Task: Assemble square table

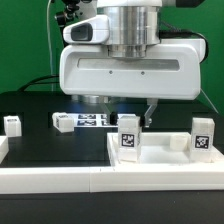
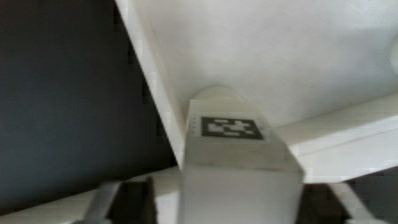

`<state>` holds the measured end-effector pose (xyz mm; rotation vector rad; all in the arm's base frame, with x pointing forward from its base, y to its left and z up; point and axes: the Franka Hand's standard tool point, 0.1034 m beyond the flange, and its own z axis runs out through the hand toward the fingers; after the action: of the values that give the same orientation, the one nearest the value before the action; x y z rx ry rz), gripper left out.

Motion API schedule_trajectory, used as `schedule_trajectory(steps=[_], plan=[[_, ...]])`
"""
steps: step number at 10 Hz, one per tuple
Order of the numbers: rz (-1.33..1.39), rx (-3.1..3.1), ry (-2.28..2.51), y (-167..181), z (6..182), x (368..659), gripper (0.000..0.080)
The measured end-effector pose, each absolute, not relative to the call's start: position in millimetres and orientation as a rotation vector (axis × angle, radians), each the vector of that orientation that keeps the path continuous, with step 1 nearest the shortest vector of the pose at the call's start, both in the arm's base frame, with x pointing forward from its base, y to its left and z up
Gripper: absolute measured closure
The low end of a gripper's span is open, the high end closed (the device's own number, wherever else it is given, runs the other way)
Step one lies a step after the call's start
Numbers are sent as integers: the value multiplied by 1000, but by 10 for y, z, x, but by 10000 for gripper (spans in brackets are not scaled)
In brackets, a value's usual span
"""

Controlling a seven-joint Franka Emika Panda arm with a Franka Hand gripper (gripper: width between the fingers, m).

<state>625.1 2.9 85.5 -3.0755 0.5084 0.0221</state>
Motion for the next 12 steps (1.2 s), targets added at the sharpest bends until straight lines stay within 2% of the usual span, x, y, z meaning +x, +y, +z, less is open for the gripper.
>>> schedule_trajectory(steps=[4, 9, 12], plan=[[27, -3003, 835, 37, 852, 6250, 511], [-29, -2623, 1602, 47, 838, 6220, 511], [-15, -2410, 1903, 72, 839, 6226, 511]])
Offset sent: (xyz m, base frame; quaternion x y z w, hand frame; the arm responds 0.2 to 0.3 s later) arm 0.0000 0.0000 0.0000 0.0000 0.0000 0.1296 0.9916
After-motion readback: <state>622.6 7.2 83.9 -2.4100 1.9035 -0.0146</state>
